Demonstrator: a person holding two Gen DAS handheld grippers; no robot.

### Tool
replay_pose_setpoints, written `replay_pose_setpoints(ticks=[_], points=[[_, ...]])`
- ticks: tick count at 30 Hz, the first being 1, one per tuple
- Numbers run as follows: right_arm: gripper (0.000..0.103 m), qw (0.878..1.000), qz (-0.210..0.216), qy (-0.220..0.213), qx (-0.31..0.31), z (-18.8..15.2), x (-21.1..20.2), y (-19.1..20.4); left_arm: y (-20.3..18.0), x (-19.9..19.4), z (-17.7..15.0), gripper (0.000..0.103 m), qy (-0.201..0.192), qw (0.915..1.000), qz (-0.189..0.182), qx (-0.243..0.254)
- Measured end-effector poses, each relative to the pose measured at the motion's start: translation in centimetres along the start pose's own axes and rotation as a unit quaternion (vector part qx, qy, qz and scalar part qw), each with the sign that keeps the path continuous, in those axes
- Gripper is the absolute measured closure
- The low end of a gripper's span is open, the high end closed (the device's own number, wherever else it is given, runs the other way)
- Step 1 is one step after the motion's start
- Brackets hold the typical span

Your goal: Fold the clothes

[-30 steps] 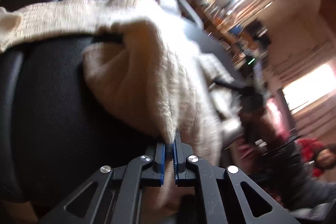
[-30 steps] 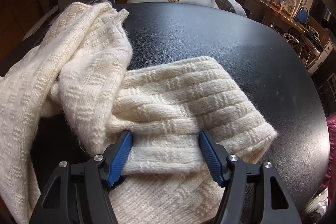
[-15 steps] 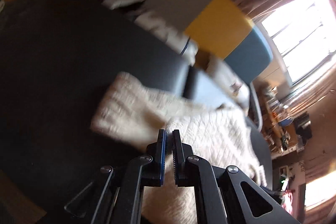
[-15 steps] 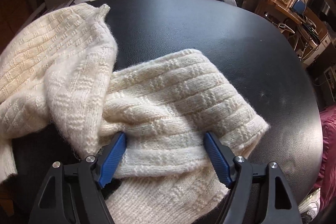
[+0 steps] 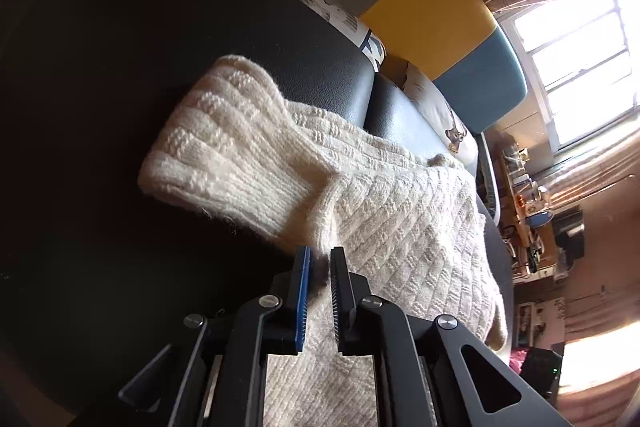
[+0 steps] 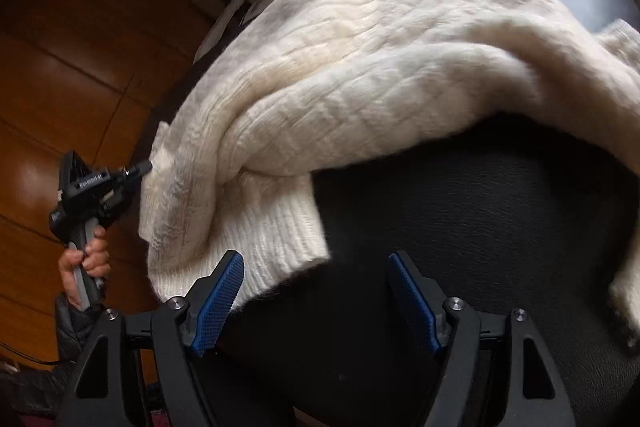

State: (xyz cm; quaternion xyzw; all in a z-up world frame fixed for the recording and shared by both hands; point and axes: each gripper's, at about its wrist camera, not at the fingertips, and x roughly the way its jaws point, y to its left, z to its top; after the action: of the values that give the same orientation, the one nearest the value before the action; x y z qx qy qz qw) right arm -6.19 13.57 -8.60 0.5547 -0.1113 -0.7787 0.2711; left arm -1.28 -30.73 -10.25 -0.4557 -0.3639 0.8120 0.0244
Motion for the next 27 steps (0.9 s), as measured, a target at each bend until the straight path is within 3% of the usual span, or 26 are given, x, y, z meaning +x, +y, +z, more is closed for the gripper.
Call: replay_pose_setpoints(ticks=[5, 6, 7, 8, 9, 11, 14, 15, 18, 20, 23, 24, 27], points=[[0.027, 0.993, -0.073, 0.013, -0.091, 0.3, 2.0, 4.0, -0.3, 0.4, -0.8, 0.085, 0.017, 0.9997, 0.004, 0.017], [0.038, 0.99, -0.085, 0.017, -0.108, 0.2, 2.4, 4.7, -0.4, 0.6, -1.0, 0.084, 0.021, 0.9995, 0.007, 0.021], [0.07, 0.987, -0.097, 0.02, -0.124, 0.1, 2.7, 5.4, -0.5, 0.8, -1.2, 0.083, 0.024, 0.9993, 0.009, 0.025], [0.089, 0.984, -0.109, 0.023, -0.141, 0.1, 3.0, 6.0, -0.7, 1.0, -1.3, 0.082, 0.028, 0.9991, 0.011, 0.03], [0.094, 0.98, -0.12, 0.026, -0.158, 0.0, 3.3, 6.7, -1.0, 1.2, -1.4, 0.082, 0.031, 0.9989, 0.013, 0.034], [0.094, 0.975, -0.129, 0.031, -0.179, -0.4, 3.4, 7.7, -1.6, 1.3, -1.5, 0.082, 0.031, 0.9984, 0.014, 0.045], [0.094, 0.988, -0.032, 0.011, -0.153, -1.5, -1.8, 8.1, -2.6, 0.5, -1.8, 0.08, 0.023, 0.998, -0.009, 0.058], [0.096, 0.99, 0.002, 0.004, -0.143, -1.9, -3.6, 8.2, -2.8, 0.2, -1.9, 0.074, 0.022, 0.9976, -0.015, 0.064], [0.096, 0.988, 0.091, 0.012, -0.128, -3.7, -7.2, 8.6, -2.7, 0.0, -2.4, 0.067, 0.024, 0.9966, -0.004, 0.078], [0.095, 0.989, 0.081, 0.037, -0.117, -5.4, -6.7, 8.0, -2.3, 0.7, -2.6, 0.067, 0.033, 0.9966, 0.015, 0.073], [0.089, 0.996, 0.066, 0.048, -0.034, -6.1, -6.0, 4.4, -1.8, 1.0, -2.7, 0.068, 0.037, 0.9973, 0.021, 0.06], [0.079, 0.998, 0.058, 0.03, -0.002, -5.7, -6.2, 2.8, -2.0, 0.8, -2.7, 0.068, 0.033, 0.9971, 0.024, 0.064], [0.077, 0.994, 0.033, -0.038, 0.095, -4.0, -6.9, -1.8, -3.0, 0.1, -2.8, 0.067, 0.021, 0.9958, 0.035, 0.083]])
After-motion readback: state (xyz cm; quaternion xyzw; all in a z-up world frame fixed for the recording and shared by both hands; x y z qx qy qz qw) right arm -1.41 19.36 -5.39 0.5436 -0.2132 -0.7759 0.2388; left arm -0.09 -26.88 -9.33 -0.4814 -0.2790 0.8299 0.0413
